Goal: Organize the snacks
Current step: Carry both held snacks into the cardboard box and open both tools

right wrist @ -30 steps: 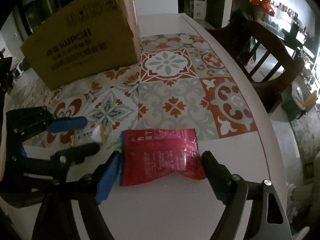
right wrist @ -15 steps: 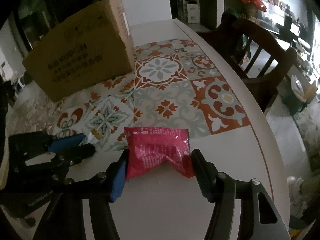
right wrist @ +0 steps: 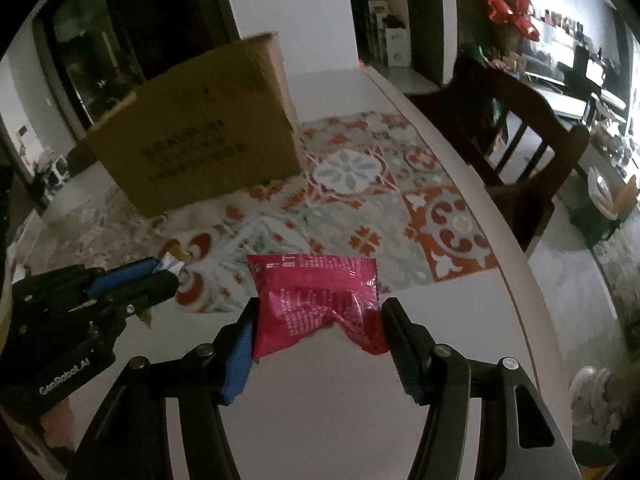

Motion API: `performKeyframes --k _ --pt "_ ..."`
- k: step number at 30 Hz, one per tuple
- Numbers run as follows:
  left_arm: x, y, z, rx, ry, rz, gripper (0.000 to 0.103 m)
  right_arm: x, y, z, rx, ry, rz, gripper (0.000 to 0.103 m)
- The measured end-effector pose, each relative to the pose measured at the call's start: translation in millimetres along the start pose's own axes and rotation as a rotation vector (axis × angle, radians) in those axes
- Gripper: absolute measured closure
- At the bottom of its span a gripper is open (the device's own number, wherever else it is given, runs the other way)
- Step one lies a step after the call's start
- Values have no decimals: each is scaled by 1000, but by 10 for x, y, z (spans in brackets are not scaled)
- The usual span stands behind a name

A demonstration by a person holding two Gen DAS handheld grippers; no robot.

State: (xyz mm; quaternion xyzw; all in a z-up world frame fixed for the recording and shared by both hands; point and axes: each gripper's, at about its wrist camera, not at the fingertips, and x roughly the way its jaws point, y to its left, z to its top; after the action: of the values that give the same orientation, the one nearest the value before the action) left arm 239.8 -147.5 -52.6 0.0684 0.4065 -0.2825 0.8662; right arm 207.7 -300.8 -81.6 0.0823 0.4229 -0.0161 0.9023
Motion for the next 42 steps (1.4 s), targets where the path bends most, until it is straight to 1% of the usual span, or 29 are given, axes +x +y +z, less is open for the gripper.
performKeyframes --k 2,4,13,21,29,33,38,42 --pt "-141 23 49 -5 -36 20 83 -72 48 44 -8 -22 8 42" --pt "-236 51 99 -8 -53 41 83 -160 117 105 -19 -49 19 42" --pt "-675 267 325 -20 -157 90 83 -438 408 434 -72 -156 51 42" --pt "-871 490 600 -42 -216 135 83 -533 639 809 -128 -227 75 42" --pt "-876 704 881 -70 -238 154 83 -473 780 1212 -156 -240 111 42" --pt "-817 812 1041 -87 -233 164 83 -385 827 1405 -169 -229 122 42" --pt "-687 968 1228 -108 -222 159 83 -203 887 1636 -188 -216 114 42" --pt "-542 1108 1360 -141 -199 157 83 -33 918 1827 -206 -198 111 42"
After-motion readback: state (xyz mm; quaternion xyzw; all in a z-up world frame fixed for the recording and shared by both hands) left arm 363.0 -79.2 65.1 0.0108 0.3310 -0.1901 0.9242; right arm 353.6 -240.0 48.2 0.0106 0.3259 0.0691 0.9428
